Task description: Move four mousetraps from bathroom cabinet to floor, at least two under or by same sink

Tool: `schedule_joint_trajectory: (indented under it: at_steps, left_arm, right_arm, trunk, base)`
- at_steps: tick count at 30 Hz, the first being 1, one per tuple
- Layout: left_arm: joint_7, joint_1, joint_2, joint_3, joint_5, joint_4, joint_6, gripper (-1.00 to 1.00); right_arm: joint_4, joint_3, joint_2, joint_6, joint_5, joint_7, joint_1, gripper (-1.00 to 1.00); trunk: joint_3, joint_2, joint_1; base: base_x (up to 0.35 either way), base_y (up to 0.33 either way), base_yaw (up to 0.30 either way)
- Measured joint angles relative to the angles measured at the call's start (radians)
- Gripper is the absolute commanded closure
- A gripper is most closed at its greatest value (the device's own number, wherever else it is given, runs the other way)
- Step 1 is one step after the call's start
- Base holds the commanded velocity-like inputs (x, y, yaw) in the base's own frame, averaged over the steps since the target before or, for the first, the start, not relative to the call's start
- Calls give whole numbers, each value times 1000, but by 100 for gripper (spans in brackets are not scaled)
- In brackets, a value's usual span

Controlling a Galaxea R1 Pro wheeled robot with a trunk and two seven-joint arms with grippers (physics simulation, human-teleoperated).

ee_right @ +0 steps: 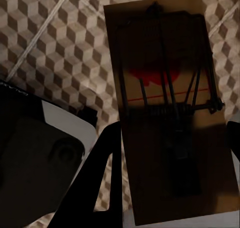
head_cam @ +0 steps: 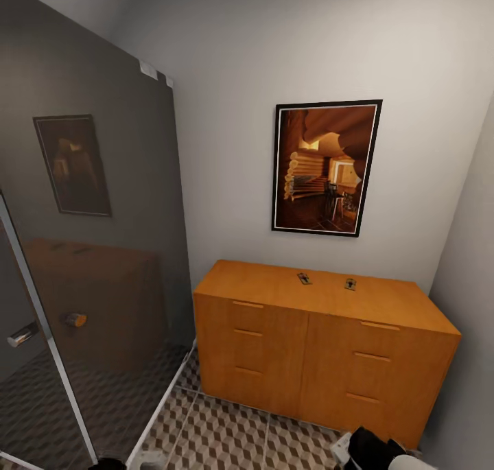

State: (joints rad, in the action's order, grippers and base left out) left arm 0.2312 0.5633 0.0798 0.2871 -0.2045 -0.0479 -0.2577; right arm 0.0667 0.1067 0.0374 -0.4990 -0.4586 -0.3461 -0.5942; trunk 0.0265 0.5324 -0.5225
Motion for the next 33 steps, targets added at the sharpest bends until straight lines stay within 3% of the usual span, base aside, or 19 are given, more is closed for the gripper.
schedule_joint_trajectory:
  at_steps: [6, 10, 14, 19, 21, 24, 25, 26, 28, 33]
  left_arm:
    - [-15, -43, 0, 1, -130, -1, 6, 100]
    - [-18, -91, -2, 3, -174, -1, 58, 100]
    - [-19, -102, -5, 2, -182, -1, 71, 100]
    - [-27, -132, -7, 0, -225, -1, 75, 100]
    - [-56, -149, -7, 0, -261, 0, 76, 100]
    - [-144, -182, -7, 0, -356, 1, 101, 100]
    - [-154, -188, -8, -1, -372, 2, 108, 100]
    - [-173, -207, -7, -1, -414, 2, 126, 100]
    - [-187, -226, -6, -1, -466, 2, 139, 100]
    - [-195, -238, -2, -2, -511, 1, 145, 100]
  right_arm:
    - [-64, -1, 6, 63, 92, 114, 22, 100]
    - [-77, -1, 6, 84, 155, 160, 74, 100]
    - [-79, 1, 6, 87, 163, 165, 94, 100]
    - [-80, 1, 5, 88, 165, 166, 127, 100]
    - [-80, 0, 5, 88, 166, 167, 133, 100]
    - [-79, -1, 5, 87, 169, 167, 138, 100]
    - [-79, -1, 5, 87, 170, 168, 138, 100]
    - [-78, -3, 5, 86, 172, 168, 139, 100]
    - [-77, -4, 5, 84, 173, 168, 139, 100]
    - [-75, -6, 6, 83, 174, 168, 139, 100]
  trunk:
    - [0, 0, 0]
    - [0, 0, 0]
    - [0, 0, 0]
    - [0, 0, 0]
    - [0, 0, 0]
    - [0, 0, 0]
    - [0, 0, 0]
    - [0, 0, 0]
    - [0, 0, 0]
    - [0, 0, 0]
  base:
    - [0, 0, 0]
    - [0, 0, 0]
    - [0, 0, 0]
    - [0, 0, 0]
    - [0, 0, 0]
    - [0, 0, 0]
    - [0, 0, 0]
    - [0, 0, 0]
    - [0, 0, 0]
    - [0, 0, 0]
